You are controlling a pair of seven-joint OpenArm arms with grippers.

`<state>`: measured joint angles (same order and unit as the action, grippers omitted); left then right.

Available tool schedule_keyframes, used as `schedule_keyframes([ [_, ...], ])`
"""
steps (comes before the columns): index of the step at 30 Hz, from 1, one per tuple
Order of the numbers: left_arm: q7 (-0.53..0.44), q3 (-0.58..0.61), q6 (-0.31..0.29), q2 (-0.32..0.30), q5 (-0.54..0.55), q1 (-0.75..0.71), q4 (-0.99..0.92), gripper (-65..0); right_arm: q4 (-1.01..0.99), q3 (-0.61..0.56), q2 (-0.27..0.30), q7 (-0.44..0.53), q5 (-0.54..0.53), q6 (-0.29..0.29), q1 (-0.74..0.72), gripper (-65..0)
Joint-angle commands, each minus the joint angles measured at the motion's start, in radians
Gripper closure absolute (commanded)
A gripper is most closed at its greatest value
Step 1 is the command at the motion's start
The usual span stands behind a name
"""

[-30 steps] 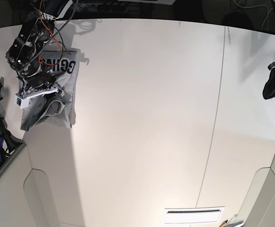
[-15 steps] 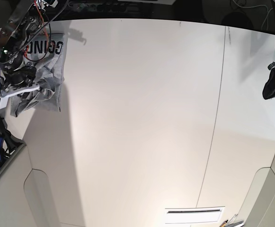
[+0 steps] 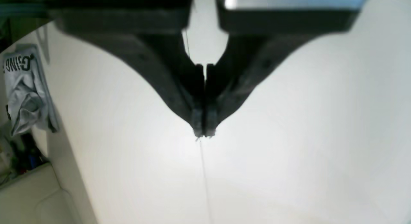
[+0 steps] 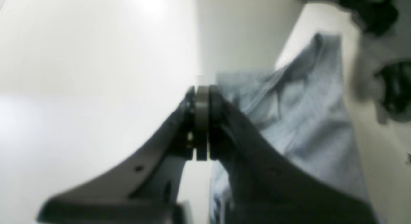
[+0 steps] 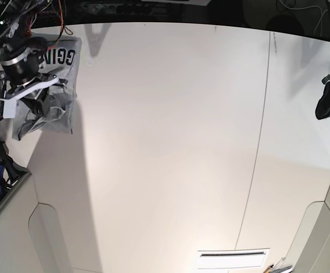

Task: Fold the T-shirt properly
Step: 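Open the right gripper and lift it off the folded shirt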

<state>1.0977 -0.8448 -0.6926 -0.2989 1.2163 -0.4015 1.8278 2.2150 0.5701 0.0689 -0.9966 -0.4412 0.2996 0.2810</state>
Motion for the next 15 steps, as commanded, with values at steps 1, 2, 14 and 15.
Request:
schedule_keyframes([
  [1,0.011,-0.006,-0.006,-0.014,0.056,-0.004,0.017,0.0,0.047,0.004,0.009,0.018,-0.016,0.005,0.026,0.0],
  [2,0.043,-0.006,-0.006,-0.014,0.097,-0.011,0.017,0.0,0.074,0.004,0.009,0.014,-0.016,0.006,0.057,0.0],
  [14,0.251,-0.025,-0.006,-0.015,0.267,-0.261,0.093,0.0,0.141,0.004,0.132,-0.130,-0.228,0.129,0.373,0.0],
  [15,0.261,-0.036,-0.006,-0.015,0.267,-0.288,0.105,0.0,0.141,0.004,0.145,-0.144,-0.250,0.135,0.401,0.0],
])
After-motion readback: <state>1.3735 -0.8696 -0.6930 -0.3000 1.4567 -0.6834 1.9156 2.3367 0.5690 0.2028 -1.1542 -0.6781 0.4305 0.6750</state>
